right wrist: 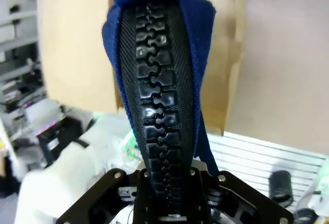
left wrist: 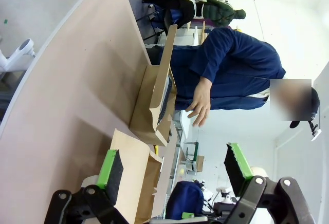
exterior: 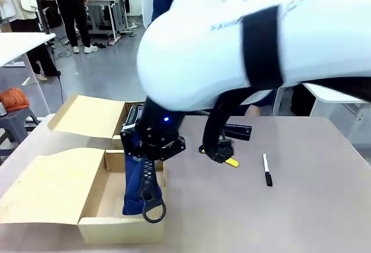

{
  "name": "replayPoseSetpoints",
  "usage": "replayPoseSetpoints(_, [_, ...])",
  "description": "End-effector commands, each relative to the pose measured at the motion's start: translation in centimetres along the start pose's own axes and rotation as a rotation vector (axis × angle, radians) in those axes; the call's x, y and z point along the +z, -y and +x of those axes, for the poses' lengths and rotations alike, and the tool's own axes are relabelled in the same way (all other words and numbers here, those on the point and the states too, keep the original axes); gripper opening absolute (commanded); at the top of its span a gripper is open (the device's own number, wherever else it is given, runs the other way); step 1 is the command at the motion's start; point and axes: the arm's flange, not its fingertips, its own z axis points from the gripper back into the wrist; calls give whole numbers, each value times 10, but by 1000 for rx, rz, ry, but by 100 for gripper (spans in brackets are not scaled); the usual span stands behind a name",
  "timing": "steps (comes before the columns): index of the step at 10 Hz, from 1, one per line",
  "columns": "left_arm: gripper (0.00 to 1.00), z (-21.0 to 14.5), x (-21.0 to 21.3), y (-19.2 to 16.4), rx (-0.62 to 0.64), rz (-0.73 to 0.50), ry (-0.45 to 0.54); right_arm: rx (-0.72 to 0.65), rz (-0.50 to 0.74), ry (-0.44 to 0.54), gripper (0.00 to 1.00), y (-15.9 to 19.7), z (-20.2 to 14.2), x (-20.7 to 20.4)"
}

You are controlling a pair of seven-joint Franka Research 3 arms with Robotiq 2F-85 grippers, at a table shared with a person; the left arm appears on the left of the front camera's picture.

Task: Place items inside the box.
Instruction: Pick up a Pencil pouch or Stapler and place it inside the Mailer Box closest to the robot.

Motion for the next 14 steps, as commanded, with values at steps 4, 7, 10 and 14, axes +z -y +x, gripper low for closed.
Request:
replayPoseSetpoints(4, [100,-2,-1,0,-18,-24,10,-58,-153,87,7,-42,37,-61])
replayPoseSetpoints(7, [100,-2,-1,0,-18,-24,10,-90,-200,52,7,-34,53,-85])
replayPoseSetpoints(10, [100,-2,-1,0,-18,-24,10,-119,-245,-18,7,-24,60,-109])
replayPoseSetpoints(14, [100,-2,-1,0,-18,-24,10,-124,-284,-62,7,-16,59,-124])
